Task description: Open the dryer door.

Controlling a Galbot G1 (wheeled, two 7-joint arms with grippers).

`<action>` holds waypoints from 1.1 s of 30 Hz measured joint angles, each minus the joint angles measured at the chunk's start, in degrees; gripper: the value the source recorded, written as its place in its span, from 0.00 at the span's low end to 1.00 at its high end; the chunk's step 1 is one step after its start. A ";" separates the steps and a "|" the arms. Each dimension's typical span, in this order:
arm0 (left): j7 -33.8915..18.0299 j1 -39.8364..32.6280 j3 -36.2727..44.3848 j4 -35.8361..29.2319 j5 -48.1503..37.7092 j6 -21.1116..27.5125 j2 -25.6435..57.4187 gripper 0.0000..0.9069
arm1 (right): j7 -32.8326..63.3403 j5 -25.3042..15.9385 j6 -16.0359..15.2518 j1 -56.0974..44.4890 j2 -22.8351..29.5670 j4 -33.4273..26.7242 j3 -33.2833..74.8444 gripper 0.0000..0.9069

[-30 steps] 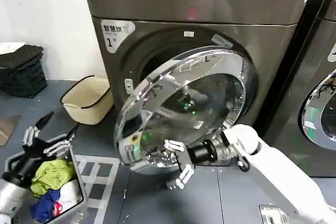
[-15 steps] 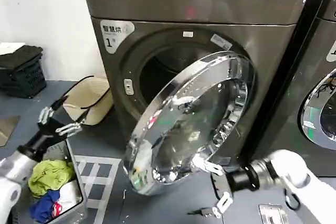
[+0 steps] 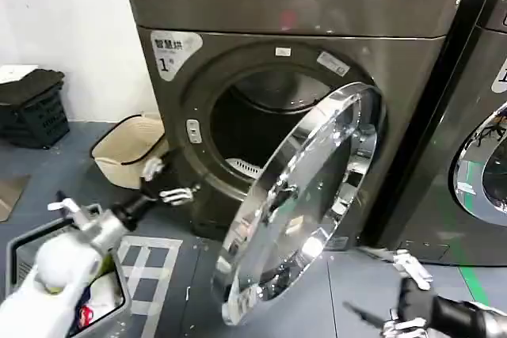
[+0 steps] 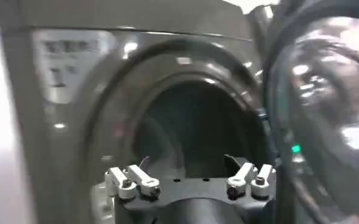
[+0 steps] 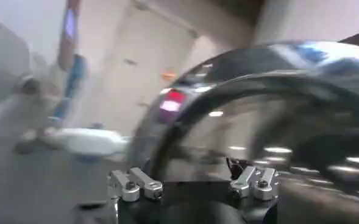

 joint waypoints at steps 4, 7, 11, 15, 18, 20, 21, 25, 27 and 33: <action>0.26 -3.60 5.55 1.73 0.09 -0.31 -0.89 1.00 | 13.98 -4.81 -2.98 -4.45 4.89 2.28 6.24 1.00; 0.37 -5.92 9.24 2.68 0.42 -0.55 -1.40 1.00 | 24.02 -8.17 -6.68 -6.03 8.53 3.51 10.68 1.00; 0.38 -8.86 13.91 3.78 1.10 -1.05 -2.09 1.00 | 36.21 -10.95 -14.16 -5.60 13.68 4.13 16.93 1.00; 0.41 -11.24 18.05 4.04 1.36 -1.09 -2.76 1.00 | 46.59 -16.27 -23.00 -2.84 18.70 3.52 23.40 1.00; 0.42 -12.89 20.78 4.48 1.63 -1.11 -3.47 1.00 | 51.61 -20.28 -27.67 -0.79 21.91 1.73 27.70 1.00; 0.40 -13.96 22.51 5.04 1.80 -1.17 -4.04 1.00 | 53.39 -22.52 -29.33 0.39 23.81 0.35 30.66 1.00; 0.40 -14.53 23.40 5.28 1.96 -1.20 -4.25 1.00 | 54.03 -23.60 -29.55 1.02 24.70 -0.46 32.11 1.00; 0.37 -16.77 27.08 6.38 2.66 -1.27 -5.26 1.00 | 55.99 -26.70 -29.32 3.14 27.14 -4.04 37.84 1.00; 0.37 -17.91 28.65 6.89 2.98 -1.28 -5.95 1.00 | 56.69 -27.56 -28.58 3.42 27.51 -5.84 40.28 1.00; 0.34 -20.82 33.02 8.75 3.85 -1.35 -8.43 1.00 | 57.22 -28.44 -27.15 3.27 27.83 -11.31 46.20 1.00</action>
